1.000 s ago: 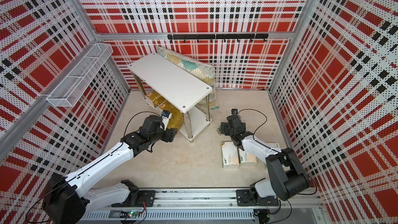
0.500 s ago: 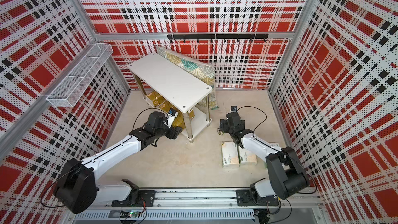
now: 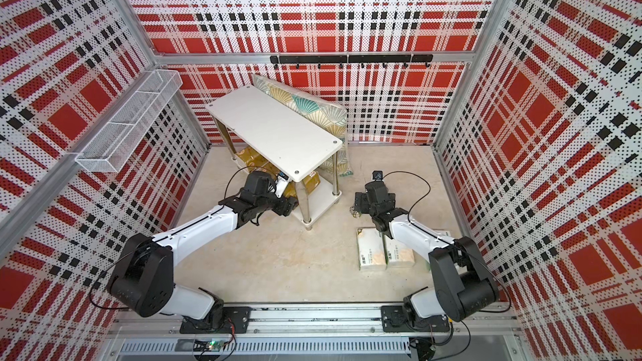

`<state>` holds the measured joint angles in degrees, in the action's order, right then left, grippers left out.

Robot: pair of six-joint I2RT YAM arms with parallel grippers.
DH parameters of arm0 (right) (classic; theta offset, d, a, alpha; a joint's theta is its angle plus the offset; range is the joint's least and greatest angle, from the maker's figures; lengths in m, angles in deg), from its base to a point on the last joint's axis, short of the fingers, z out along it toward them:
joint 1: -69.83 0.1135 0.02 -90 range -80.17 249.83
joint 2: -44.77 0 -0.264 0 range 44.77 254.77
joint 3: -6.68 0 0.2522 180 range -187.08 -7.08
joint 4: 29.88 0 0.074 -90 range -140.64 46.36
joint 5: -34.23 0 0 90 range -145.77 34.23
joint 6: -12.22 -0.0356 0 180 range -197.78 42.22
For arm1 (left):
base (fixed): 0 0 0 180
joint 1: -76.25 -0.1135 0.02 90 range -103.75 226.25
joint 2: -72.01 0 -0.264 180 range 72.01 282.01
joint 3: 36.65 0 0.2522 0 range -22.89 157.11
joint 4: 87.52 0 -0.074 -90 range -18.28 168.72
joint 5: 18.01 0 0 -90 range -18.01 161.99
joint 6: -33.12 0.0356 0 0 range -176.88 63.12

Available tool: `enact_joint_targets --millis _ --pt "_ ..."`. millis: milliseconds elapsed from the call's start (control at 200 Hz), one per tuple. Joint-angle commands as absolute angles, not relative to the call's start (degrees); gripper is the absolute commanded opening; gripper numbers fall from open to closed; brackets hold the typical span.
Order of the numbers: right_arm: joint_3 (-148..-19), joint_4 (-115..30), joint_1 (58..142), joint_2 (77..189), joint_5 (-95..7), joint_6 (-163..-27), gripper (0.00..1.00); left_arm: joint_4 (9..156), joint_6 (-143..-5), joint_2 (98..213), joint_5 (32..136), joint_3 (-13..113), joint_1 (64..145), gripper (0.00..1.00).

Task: Place the tissue boxes on the shelf by color
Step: Place a box of tissues on the shelf.

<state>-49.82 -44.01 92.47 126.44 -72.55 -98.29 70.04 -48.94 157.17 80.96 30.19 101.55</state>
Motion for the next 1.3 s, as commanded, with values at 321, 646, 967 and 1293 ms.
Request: enact_joint_targets --millis 321,646,967,1293 --pt "-51.4 -44.9 92.1 126.4 -73.2 -98.9 1.00 73.2 -47.4 161.3 83.6 33.9 100.8 0.78" --pt "-51.2 -44.3 92.1 126.8 -72.8 -99.3 1.00 73.7 -48.0 161.7 82.1 32.8 102.1 0.78" --pt "-51.2 -44.2 92.1 126.9 -72.8 -99.1 1.00 74.0 -48.4 163.4 82.2 33.4 102.7 0.78" --pt "-51.5 -43.9 92.1 127.6 -72.4 -99.2 1.00 74.1 -48.4 164.2 81.2 33.2 103.0 0.78"
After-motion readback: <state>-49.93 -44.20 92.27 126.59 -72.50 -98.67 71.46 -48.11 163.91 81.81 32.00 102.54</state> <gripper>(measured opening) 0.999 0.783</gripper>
